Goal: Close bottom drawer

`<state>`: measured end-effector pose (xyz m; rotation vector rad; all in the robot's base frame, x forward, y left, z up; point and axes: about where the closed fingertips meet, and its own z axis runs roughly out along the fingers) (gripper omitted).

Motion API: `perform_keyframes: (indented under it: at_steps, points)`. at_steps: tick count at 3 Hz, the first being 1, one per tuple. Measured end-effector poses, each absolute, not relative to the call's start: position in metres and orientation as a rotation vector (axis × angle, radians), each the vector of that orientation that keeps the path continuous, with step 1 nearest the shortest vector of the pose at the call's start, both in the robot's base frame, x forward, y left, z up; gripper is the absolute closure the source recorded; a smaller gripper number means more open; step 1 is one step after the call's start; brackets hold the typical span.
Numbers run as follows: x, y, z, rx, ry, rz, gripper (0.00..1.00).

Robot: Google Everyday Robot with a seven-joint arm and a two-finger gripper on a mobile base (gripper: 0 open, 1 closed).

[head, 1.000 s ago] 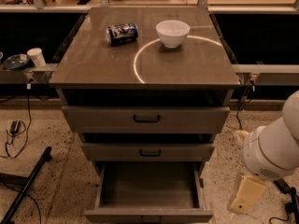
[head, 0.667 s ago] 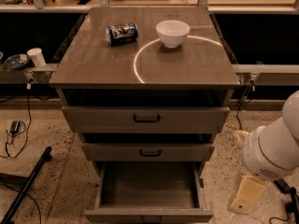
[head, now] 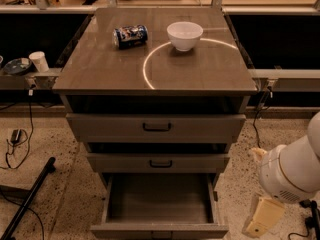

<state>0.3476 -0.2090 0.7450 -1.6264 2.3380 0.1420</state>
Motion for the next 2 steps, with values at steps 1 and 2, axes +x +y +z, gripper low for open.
perform_keyframes:
  at_steps: [1, 2]
  points:
    - [0.34, -0.205, 0.729, -1.626, 2.341, 0.187, 0.0]
    - [0.334, -0.201, 0.714, -1.628, 2.342, 0.22, 0.0]
